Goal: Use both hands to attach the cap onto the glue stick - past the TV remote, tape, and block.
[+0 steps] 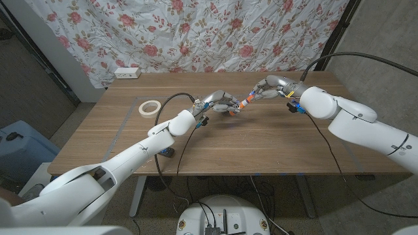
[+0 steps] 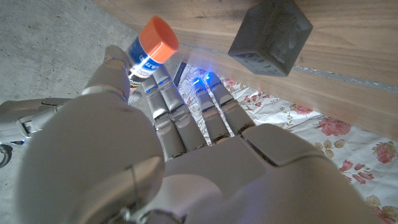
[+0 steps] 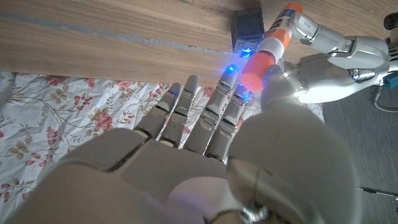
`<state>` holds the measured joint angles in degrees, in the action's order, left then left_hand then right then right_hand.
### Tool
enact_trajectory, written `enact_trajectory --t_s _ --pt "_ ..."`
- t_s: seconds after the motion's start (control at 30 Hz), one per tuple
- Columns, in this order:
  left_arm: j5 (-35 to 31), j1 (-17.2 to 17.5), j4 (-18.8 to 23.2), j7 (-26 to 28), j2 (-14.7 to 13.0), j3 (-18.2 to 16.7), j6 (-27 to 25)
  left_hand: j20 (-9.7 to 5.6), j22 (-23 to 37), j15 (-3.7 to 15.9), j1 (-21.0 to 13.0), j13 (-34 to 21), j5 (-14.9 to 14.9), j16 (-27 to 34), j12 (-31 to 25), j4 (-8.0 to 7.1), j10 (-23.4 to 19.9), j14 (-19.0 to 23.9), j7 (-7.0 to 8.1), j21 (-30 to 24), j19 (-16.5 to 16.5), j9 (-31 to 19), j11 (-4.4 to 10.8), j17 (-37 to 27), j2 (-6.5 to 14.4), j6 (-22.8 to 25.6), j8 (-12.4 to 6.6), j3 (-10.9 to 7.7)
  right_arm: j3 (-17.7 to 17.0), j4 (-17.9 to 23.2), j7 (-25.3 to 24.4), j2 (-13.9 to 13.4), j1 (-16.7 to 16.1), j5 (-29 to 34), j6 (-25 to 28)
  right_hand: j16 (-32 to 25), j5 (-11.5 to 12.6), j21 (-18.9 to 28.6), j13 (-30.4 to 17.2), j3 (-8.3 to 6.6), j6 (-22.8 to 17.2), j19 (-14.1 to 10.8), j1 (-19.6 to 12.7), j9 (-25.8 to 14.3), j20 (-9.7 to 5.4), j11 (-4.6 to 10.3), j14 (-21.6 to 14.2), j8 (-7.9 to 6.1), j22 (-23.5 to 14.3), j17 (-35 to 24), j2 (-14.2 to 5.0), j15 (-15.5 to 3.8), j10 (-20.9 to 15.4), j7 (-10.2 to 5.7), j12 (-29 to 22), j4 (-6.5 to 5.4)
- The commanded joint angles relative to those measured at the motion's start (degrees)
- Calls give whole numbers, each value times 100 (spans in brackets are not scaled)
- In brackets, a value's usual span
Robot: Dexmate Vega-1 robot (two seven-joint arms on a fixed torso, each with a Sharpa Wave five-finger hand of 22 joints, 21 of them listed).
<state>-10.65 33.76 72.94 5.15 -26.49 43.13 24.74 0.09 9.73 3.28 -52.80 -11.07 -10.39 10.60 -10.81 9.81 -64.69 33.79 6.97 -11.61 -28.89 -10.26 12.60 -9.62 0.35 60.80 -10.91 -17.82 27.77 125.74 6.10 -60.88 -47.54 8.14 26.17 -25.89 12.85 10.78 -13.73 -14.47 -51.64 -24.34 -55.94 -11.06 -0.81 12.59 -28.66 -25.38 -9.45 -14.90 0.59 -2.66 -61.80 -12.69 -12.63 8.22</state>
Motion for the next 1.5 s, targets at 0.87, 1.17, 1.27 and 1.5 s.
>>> enact_trajectory --t_s 0.87,1.17,1.27,1.5 --pt "8 -156 -282 9 113 56 131 -42 23 685 -73 -11 -28 -12 -28 -34 -43 56 -81 16 4 -104 -8 1 154 164 -66 -71 198 -165 43 210 168 202 29 -36 -21 5 -23 62 -38 -18 -2 -32 23 2 31 62 -14 -8 -36 -754 9 -7 28 -2" --pt "9 -175 -308 6 120 65 139 -37 23 688 -78 -11 -28 -11 -29 -32 -48 57 -91 18 0 -104 -6 1 156 162 -65 -74 183 -137 11 218 136 215 76 -39 -21 8 -25 67 -38 -30 -15 -32 17 2 35 74 -14 -10 -48 -765 10 -8 31 3" --pt "6 -173 -302 16 121 63 130 -35 23 687 -78 -12 -28 -13 -31 -30 -51 53 -86 18 -2 -104 -5 1 152 161 -65 -73 176 -126 0 208 122 220 78 -40 -22 8 -25 73 -40 -31 -11 -33 19 2 36 78 -14 -9 -48 -761 11 -7 32 2" --pt "-1 -174 -311 35 135 71 142 -32 23 686 -75 -11 -28 -12 -29 -33 -47 58 -78 20 -4 -104 -7 1 156 167 -66 -77 178 -103 -27 227 110 239 123 -44 -23 8 -30 78 -44 -34 -20 -33 18 2 35 85 -14 -10 -57 -768 10 -7 31 5"
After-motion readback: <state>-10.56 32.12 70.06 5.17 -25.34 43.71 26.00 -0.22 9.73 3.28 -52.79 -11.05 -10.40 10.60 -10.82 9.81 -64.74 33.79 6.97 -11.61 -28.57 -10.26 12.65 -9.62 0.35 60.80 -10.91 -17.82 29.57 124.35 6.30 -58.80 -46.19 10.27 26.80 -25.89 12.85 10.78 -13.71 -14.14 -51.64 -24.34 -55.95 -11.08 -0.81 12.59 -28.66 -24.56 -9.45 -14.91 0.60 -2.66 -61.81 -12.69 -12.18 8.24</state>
